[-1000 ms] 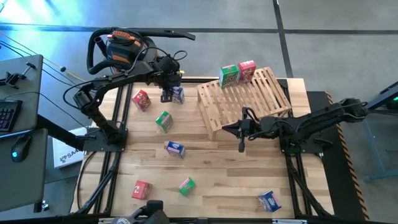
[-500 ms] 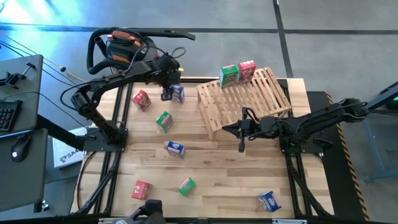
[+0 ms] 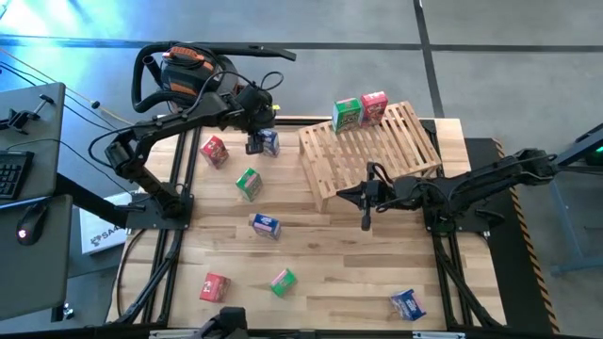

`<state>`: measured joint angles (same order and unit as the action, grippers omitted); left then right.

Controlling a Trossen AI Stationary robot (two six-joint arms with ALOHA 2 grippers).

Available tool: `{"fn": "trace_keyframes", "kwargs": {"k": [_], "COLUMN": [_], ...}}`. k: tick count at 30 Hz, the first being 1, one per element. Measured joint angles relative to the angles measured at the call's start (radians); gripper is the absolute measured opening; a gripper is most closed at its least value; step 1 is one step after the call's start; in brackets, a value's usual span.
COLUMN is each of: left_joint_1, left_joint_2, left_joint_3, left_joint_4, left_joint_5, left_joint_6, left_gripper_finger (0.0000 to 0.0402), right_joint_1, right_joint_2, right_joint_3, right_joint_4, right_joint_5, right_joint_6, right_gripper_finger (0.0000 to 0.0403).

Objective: Stack cereal on shelf
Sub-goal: Put the top blue cereal box on the shelf

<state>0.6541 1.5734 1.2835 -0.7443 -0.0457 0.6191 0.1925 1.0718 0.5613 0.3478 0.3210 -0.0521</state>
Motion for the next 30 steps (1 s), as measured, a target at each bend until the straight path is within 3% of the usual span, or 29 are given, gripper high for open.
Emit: {"fn": "trace_keyframes", "kwargs": {"k": [6, 17, 20, 24, 30], "left_joint_1": [-0.003, -0.013, -0.02, -0.034, -0.049], "left_joint_2": [0.0, 0.0, 0.0, 0.0, 0.0], "left_joint_3": [0.0, 0.0, 0.0, 0.001, 0.001], "left_joint_4": [0.009, 0.033, 0.073, 0.123, 0.103], "left_joint_5": [-0.004, -0.008, -0.01, -0.052, -0.163], "left_joint_6": [0.003, -0.058, -0.15, -0.341, -0.33], "left_gripper_finger": [0.0276, 0.028, 0.028, 0.028, 0.028], "right_joint_1": [0.0, 0.0, 0.0, 0.0, -0.002], "right_joint_2": [0.0, 0.0, 0.0, 0.0, 0.0], "right_joint_3": [0.0, 0.0, 0.0, 0.0, 0.0], "right_joint_4": [0.0, 0.0, 0.0, 0.0, 0.0], "right_joint_5": [0.0, 0.0, 0.0, 0.001, 0.002], "right_joint_6": [0.002, 0.001, 0.0, 0.0, 0.0], "right_gripper_finger": [0.0, 0.0, 0.0, 0.0, 0.0]}}
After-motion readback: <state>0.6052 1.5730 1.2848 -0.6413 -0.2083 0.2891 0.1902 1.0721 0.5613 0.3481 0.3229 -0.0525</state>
